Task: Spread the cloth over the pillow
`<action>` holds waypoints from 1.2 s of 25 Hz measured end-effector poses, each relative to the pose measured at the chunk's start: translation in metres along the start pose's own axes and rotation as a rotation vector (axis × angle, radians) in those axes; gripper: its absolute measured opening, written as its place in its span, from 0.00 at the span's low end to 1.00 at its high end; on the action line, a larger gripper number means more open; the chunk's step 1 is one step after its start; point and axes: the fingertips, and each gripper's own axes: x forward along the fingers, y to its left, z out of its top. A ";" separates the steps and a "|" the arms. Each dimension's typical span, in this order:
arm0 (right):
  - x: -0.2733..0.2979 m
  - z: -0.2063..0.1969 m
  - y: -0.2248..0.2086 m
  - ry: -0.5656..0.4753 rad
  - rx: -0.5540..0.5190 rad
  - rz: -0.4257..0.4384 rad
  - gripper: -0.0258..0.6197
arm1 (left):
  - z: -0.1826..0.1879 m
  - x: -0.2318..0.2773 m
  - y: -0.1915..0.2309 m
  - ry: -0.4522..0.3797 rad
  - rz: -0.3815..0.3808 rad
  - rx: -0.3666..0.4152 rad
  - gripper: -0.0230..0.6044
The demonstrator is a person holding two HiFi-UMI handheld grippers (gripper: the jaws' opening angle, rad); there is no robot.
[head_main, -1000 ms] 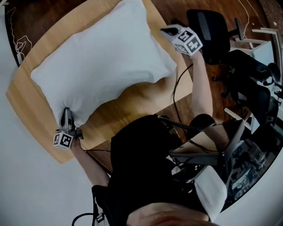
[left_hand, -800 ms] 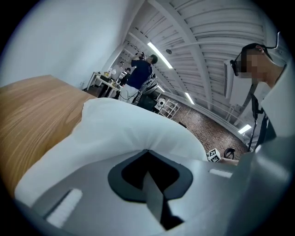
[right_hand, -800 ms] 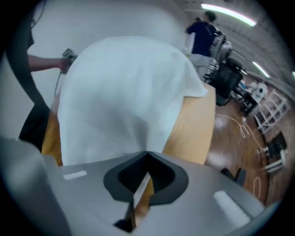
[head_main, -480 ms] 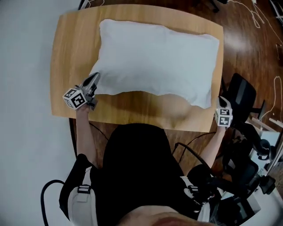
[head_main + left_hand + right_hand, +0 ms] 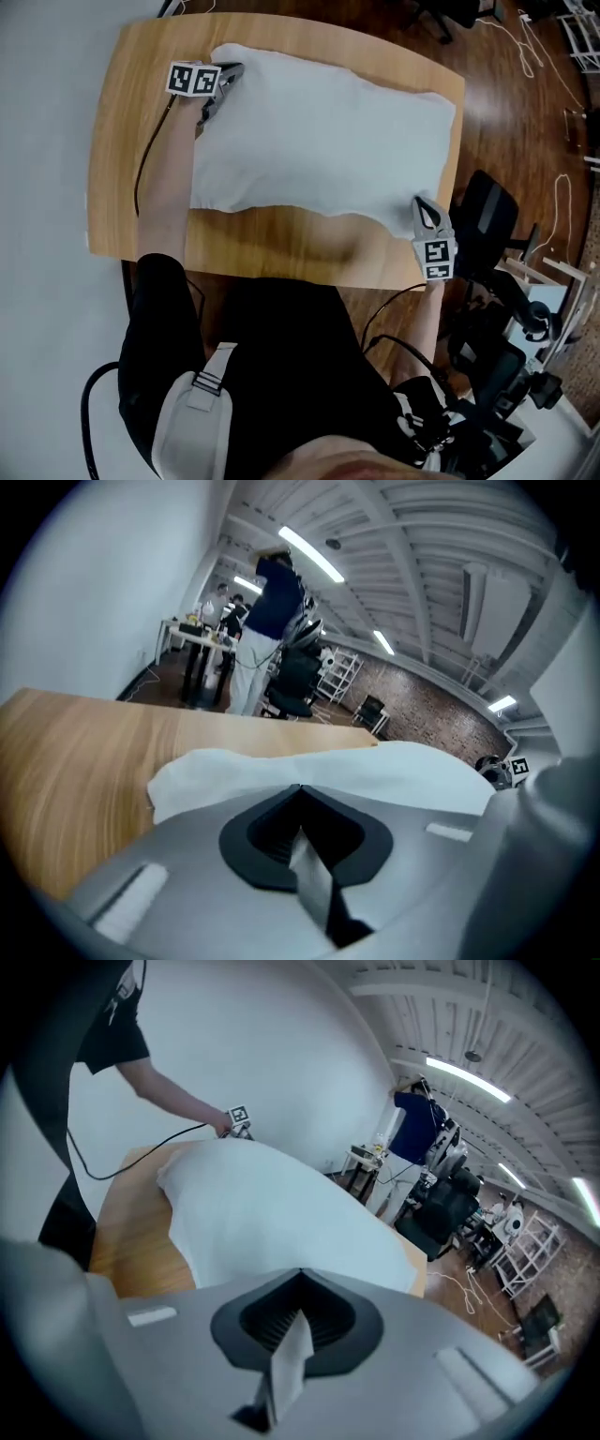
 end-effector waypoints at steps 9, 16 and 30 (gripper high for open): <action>0.025 -0.013 0.006 -0.003 0.065 0.028 0.04 | 0.024 -0.016 0.043 -0.094 0.089 -0.076 0.04; 0.020 -0.026 0.006 -0.012 0.121 -0.021 0.04 | -0.115 -0.120 -0.073 -0.186 -0.131 -0.267 0.04; -0.016 -0.049 0.037 -0.007 0.344 0.028 0.04 | -0.181 -0.158 -0.146 -0.250 -0.175 -0.163 0.04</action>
